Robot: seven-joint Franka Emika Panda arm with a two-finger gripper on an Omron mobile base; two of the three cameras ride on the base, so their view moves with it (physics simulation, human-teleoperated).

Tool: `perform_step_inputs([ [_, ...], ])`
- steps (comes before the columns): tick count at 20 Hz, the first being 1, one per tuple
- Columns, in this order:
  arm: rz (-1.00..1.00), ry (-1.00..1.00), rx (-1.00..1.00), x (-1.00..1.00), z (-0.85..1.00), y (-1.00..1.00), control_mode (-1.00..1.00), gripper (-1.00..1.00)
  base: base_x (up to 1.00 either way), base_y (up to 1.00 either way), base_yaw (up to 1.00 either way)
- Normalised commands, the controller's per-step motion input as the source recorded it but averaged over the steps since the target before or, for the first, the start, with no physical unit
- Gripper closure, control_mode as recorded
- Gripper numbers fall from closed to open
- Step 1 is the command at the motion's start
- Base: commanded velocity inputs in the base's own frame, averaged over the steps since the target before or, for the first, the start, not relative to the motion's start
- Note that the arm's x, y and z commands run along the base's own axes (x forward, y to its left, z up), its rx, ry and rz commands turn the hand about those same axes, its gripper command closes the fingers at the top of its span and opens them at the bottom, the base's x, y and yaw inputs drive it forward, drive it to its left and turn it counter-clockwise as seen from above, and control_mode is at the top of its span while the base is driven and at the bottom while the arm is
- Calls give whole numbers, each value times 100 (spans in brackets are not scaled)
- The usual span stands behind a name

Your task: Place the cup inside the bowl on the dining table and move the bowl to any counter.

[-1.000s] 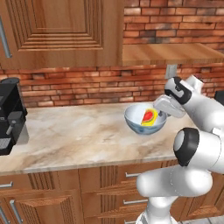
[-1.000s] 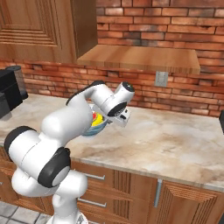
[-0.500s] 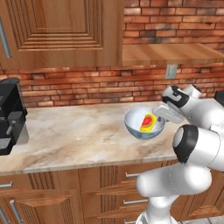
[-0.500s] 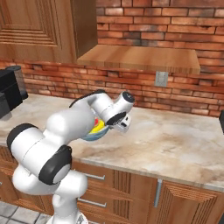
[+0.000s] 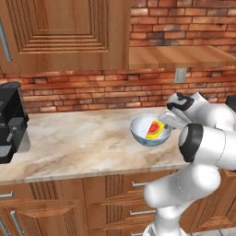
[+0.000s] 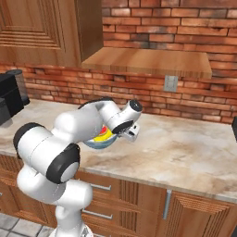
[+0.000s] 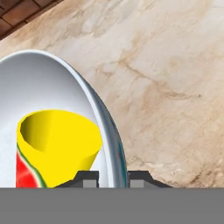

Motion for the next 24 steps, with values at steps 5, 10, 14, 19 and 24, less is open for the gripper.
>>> perform_step_inputs([
  [5, -3, 0, 0, 24, -19, -5, -100, 100, 0, 0, 0],
  [10, -3, 0, 0, 16, -21, -4, -100, 100, 0, 0, 0],
  [14, -2, 0, 0, 15, -20, -2, -100, 100, 0, 0, 0],
  [19, -2, 0, 0, 13, -23, -2, -100, 100, 0, 0, 0],
  [24, -2, 0, 0, 11, -24, 0, -100, 100, 0, 0, 0],
])
